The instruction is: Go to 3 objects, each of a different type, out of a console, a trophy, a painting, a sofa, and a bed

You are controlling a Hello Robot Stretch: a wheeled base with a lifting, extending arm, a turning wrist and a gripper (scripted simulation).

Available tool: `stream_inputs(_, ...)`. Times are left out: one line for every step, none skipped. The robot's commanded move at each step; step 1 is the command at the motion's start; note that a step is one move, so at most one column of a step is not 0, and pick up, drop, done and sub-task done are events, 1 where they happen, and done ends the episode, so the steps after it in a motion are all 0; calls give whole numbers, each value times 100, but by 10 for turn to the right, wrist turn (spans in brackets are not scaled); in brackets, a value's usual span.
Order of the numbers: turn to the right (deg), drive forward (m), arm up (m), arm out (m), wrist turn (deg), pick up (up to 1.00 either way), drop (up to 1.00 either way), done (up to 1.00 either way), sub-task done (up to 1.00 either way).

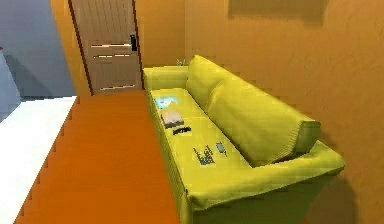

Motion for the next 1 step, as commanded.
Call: stream_inputs(0,0,0,0,0,0,0,100,0)
